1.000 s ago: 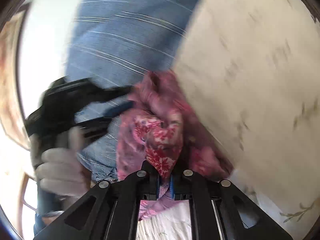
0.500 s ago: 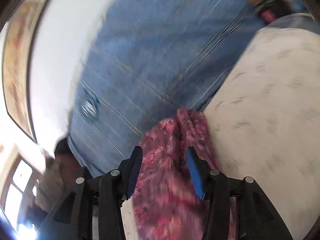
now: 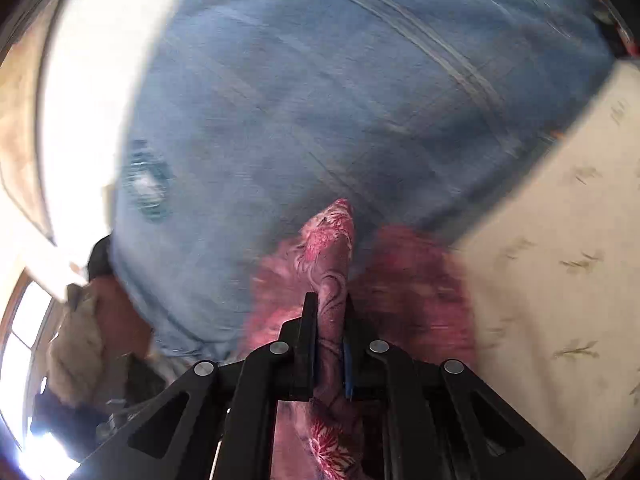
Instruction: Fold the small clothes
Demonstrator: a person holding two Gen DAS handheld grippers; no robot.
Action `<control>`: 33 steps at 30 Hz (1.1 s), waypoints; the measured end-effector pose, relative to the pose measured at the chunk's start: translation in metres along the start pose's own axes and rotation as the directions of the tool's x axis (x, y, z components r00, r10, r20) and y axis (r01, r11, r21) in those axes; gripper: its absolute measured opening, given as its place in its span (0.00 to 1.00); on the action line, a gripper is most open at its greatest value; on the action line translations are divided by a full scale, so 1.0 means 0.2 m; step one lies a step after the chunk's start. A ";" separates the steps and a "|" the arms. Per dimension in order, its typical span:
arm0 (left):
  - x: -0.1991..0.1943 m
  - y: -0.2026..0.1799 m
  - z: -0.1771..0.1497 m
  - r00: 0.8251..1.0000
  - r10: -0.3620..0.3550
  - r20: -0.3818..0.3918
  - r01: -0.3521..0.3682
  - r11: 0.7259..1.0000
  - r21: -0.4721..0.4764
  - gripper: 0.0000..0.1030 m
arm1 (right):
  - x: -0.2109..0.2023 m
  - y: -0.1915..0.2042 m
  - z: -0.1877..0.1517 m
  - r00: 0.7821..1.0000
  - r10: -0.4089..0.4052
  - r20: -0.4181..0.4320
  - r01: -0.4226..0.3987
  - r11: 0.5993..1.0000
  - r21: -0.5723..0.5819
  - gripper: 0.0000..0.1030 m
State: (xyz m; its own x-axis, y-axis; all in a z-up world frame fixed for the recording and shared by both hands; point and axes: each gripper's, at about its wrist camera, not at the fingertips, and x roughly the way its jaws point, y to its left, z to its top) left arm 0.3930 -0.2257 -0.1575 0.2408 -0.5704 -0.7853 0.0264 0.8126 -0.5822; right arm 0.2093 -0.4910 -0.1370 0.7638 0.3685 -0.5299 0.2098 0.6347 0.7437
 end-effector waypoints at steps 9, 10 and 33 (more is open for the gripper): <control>-0.14 0.04 -0.19 0.998 -0.064 0.003 0.063 0.998 0.016 0.51 | -0.18 -0.08 -0.11 0.991 0.081 -0.104 -0.073 0.995 0.074 0.39; -0.14 0.05 -0.26 0.997 -0.072 0.005 0.072 0.997 0.026 0.52 | -0.22 -0.08 -0.16 0.988 0.093 -0.123 -0.086 0.994 0.062 0.49; -0.24 -0.05 -0.69 0.997 0.071 0.010 -0.072 0.989 0.129 0.51 | -0.52 -0.02 -0.50 0.975 -0.205 -0.083 0.177 0.949 -0.260 0.07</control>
State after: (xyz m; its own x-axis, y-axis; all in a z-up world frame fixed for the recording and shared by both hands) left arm 0.2481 -0.2237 -0.1431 0.2519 -0.5101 -0.8224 0.1342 0.8600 -0.4923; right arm 0.0678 -0.4642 -0.1265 0.6512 0.2861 -0.7029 0.1753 0.8444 0.5062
